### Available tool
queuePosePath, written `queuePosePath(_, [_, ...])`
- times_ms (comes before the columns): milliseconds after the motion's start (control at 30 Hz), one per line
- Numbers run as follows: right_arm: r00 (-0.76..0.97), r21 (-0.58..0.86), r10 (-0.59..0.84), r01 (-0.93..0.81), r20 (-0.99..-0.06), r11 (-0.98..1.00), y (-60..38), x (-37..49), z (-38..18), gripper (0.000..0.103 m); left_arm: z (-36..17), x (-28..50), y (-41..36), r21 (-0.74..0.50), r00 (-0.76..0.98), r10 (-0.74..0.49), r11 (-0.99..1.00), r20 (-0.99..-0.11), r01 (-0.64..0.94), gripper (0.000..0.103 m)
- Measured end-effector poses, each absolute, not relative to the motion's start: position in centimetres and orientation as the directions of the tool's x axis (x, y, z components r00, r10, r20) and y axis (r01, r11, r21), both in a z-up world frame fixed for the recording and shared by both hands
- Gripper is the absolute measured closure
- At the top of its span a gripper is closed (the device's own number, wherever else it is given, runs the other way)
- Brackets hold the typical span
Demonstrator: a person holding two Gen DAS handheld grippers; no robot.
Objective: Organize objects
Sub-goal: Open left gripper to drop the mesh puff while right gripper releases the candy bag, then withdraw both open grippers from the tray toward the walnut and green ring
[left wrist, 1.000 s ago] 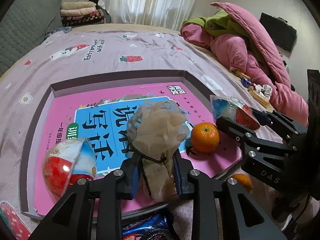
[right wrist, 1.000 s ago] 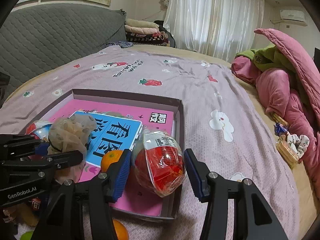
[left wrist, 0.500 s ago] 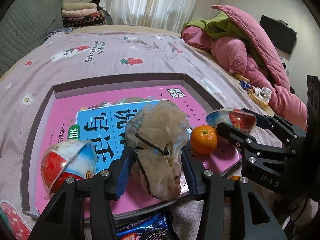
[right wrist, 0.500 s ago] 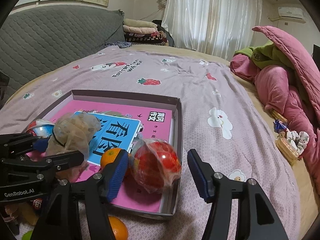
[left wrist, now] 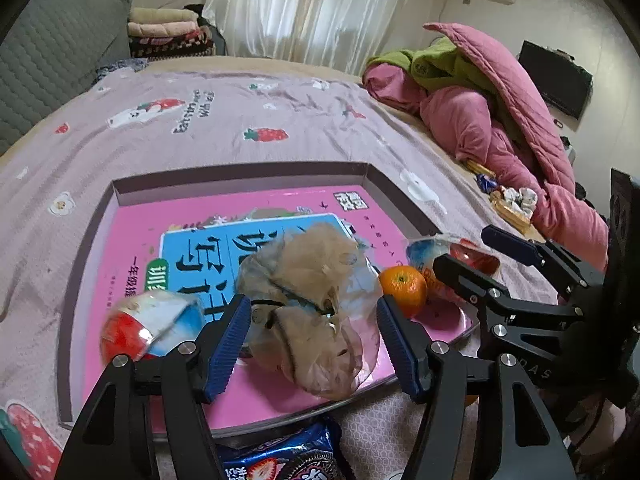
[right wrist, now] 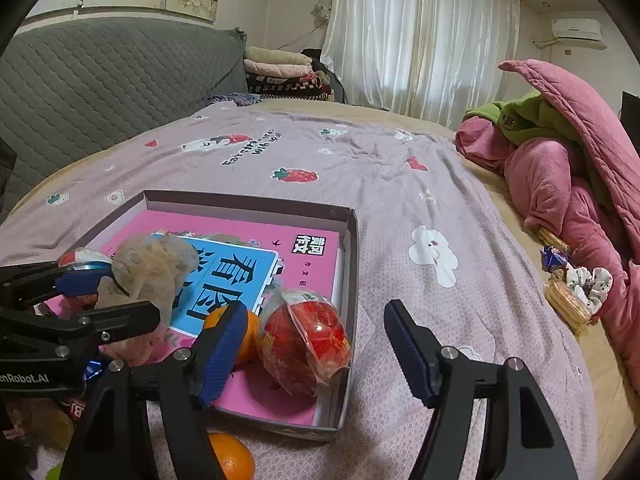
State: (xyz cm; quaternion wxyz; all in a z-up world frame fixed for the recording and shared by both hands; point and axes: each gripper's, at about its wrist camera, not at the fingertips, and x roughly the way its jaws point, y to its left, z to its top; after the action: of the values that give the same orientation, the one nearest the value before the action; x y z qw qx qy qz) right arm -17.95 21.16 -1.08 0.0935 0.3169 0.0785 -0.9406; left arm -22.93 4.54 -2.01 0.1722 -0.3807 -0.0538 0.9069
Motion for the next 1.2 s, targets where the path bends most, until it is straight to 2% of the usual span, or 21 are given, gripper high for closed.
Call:
queuePosePath(533, [-0.8,-0.099,-0.158,0.262,-0.579,-0.96,20.4,-16.9,-0.1,0.03,0.0,-21.6,3.7,-0.22,-0.689,0.336,-0.942,-0.642,-0.254,0.035])
queuePosePath(600, [-0.803,-0.098,-0.167,0.269,-0.572,-0.958,20.3,-16.6,0.2,0.03,0.5,-21.2,3.4,-0.224,-0.696,0.333,-0.943,-0.636,-0.247,0.029])
queuePosePath(1200, [-0.828,-0.086,-0.218,0.303,-0.516,-0.949,20.2,-14.7,2.5,0.027,2.9,-16.7,2.0,-0.224,-0.742,0.284,-0.957,-0.608,-0.183,0.028])
